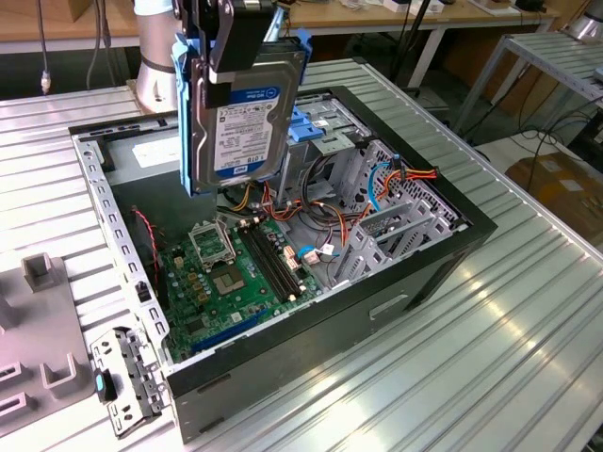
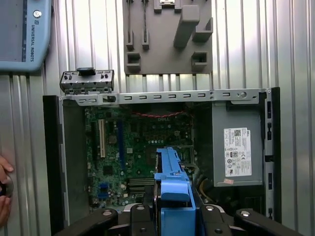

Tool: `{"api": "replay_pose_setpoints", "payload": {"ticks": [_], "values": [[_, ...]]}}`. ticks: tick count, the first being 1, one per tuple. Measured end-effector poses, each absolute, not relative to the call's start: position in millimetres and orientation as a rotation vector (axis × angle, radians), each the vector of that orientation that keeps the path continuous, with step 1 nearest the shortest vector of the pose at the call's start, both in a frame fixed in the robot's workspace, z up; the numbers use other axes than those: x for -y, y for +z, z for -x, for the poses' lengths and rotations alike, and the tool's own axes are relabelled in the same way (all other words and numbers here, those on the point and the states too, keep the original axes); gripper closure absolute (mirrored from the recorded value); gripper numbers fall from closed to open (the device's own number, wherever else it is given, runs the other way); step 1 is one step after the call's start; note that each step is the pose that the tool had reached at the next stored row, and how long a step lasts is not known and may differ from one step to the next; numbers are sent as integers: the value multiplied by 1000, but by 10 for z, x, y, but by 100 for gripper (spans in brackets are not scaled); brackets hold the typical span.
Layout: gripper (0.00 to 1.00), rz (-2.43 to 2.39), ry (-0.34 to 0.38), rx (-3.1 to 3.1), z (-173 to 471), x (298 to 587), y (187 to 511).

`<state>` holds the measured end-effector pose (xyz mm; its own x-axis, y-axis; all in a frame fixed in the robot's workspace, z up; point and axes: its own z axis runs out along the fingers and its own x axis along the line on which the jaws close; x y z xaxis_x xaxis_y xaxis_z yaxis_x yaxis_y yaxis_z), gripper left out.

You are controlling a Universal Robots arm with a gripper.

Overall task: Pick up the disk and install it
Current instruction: 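Insert the disk into the insertion slot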

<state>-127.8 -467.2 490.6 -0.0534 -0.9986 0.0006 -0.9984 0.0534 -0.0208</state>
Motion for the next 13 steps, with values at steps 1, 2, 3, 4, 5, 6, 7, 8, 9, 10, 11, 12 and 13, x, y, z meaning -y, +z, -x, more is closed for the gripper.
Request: {"api": "replay_pose_setpoints", "payload": {"ticks": [1,2,3,4,5,6,7,8,9,10,11,12,13], "values": [[63,2152,-24,-2270,1278,4684,4906],[63,2152,-24,-2270,1278,4696,4906],[63,2152,-24,-2270,1277,4707,4906],[63,2152,-24,-2270,1277,4717,4906],[63,2152,-24,-2270,1278,4721,4906],[63,2152,-24,-2270,1278,4721,4906],[63,2152,-24,-2270,1278,4721,4906],[63,2152,-24,-2270,1277,4722,4906],[63,2152,-24,-2270,1277,4723,4906],[63,2152,-24,-2270,1273,4724,4906],[63,2152,-24,-2270,1266,4724,4905],[63,2152,-24,-2270,1258,4725,4906],[63,2152,-25,-2270,1250,4725,4906]]}}
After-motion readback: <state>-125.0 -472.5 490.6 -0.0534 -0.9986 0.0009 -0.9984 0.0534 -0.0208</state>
